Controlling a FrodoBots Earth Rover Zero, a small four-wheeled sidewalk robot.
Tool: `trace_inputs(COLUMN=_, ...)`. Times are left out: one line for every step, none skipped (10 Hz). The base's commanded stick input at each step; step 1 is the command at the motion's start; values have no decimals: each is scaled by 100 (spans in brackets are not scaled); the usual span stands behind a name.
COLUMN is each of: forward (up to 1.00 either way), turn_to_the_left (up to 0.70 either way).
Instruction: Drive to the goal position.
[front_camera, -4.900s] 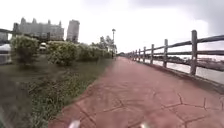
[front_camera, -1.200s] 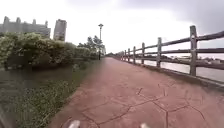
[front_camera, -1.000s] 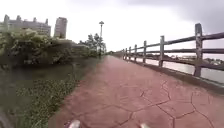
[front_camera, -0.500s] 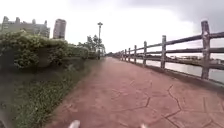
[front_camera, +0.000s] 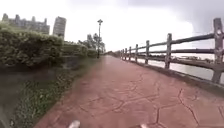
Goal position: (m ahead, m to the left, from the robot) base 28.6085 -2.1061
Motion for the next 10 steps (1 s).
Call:
trace_inputs(forward=70, turn_to_the_left=0)
trace_inputs(forward=70, turn_to_the_left=0)
trace_inputs(forward=70, turn_to_the_left=0)
trace_inputs(forward=70, turn_to_the_left=0)
trace_inputs(forward=70, turn_to_the_left=0)
trace_inputs(forward=70, turn_to_the_left=0)
trace_inputs(forward=70, turn_to_the_left=0)
trace_inputs(forward=70, turn_to_the_left=0)
trace_inputs(forward=70, turn_to_the_left=0)
trace_inputs(forward=70, turn_to_the_left=0)
